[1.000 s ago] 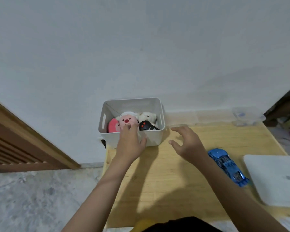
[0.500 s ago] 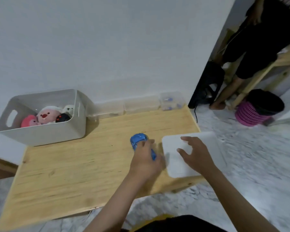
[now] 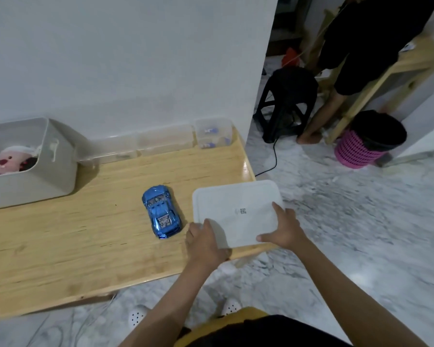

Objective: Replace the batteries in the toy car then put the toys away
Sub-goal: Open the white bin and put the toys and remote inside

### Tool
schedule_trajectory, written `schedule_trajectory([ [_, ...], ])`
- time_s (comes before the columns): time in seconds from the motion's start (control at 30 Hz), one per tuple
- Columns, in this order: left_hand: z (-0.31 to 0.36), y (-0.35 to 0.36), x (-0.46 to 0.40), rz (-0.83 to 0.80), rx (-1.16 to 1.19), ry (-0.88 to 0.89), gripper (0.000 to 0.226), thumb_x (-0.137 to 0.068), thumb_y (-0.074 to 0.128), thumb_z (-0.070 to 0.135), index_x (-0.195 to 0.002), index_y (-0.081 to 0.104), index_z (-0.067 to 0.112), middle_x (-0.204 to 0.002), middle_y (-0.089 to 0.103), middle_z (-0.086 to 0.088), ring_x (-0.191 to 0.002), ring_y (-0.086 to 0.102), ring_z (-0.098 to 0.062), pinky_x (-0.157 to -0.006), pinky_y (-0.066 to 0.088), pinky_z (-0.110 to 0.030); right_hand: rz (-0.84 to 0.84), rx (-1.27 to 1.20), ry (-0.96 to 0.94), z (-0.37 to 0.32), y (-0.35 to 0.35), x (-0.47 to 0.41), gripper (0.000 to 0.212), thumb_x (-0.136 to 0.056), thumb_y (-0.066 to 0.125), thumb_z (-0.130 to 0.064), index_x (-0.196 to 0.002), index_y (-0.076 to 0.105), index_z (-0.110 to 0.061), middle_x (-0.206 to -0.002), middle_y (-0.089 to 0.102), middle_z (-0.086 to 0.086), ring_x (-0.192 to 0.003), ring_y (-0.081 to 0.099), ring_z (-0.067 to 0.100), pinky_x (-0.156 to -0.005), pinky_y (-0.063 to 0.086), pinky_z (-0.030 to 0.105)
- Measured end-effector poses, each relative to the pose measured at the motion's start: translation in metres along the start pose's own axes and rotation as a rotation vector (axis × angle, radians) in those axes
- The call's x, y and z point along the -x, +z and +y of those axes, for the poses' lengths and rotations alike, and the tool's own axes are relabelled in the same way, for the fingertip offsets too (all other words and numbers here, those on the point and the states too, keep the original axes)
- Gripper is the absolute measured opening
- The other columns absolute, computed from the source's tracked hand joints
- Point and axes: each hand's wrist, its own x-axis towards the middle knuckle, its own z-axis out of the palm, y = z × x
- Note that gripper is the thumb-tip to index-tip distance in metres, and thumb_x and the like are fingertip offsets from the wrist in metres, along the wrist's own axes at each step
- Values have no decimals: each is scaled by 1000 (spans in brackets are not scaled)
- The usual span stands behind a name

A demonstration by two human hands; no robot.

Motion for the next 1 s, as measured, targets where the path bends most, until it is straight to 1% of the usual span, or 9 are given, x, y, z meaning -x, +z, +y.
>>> schedule_trajectory([
  [0.1,0,3,-1,80,50,-7,103,-64,78,46,-143,19,15,-140,19,-13,-129,22,-30,-101,36,-37,-25,-1,-21,1,-4,-1,132,-52,89,-44,-150,2,-26,-146,13,11,-134,21,36,-108,29,45],
  [0.23,2,1,-2,149,153,28,105,-64,77,47,-145,17,18,-139,14,-7,-130,24,-26,-103,37,-33,23,65,-41,-5,-18,5,135,-50,89,-46,-149,-2,-27,-145,13,14,-133,21,38,-107,29,49],
  [0.4,2,-36,-5,262,272,149,90,-66,84,31,-139,34,15,-143,16,-8,-129,28,-27,-105,37,-36,135,29,-121,-33,-44,20,128,-57,87,-44,-150,1,-26,-148,7,13,-135,17,37,-107,28,51],
  [0.53,-12,-89,-5,313,430,231,82,-64,86,19,-133,43,11,-141,18,-6,-123,30,-19,-97,31,-21,202,-30,-200,-83,-56,34,127,-57,86,-47,-150,3,-27,-151,2,9,-136,13,34,-107,27,51],
  [0.67,-59,-144,0,414,509,321,76,-62,88,15,-128,49,12,-131,24,-1,-124,27,-17,-99,30,-19,262,-82,-288,-151,-41,45,126,-55,87,-48,-151,8,-27,-150,7,9,-134,15,31,-106,29,48],
  [0.77,-108,-186,2,503,498,342,73,-62,88,17,-125,53,15,-123,23,3,-120,27,-14,-97,27,-16,268,-105,-341,-212,-15,51,125,-54,86,-50,-151,9,-30,-150,5,6,-138,9,29,-112,21,45],
  [0.83,-149,-216,2,555,467,315,74,-59,90,19,-124,55,12,-126,28,-3,-123,31,-20,-99,28,-19,261,-83,-374,-258,9,55,128,-52,87,-51,-150,8,-31,-150,5,6,-138,9,30,-114,19,45],
  [0.9,-191,-245,1,596,439,273,78,-56,91,20,-124,55,7,-129,32,-13,-125,33,-26,-100,27,-22,229,-59,-421,-304,33,60,126,-53,87,-49,-150,7,-33,-155,-4,4,-140,4,30,-114,18,45],
  [1.0,-250,-286,-1,638,414,203,74,-57,91,19,-121,56,4,-131,32,-16,-127,33,-28,-99,25,-21,178,-7,-503,-368,67,63,114,-63,83,-45,-149,11,-34,-157,-17,5,-144,-4,30,-113,21,43],
])
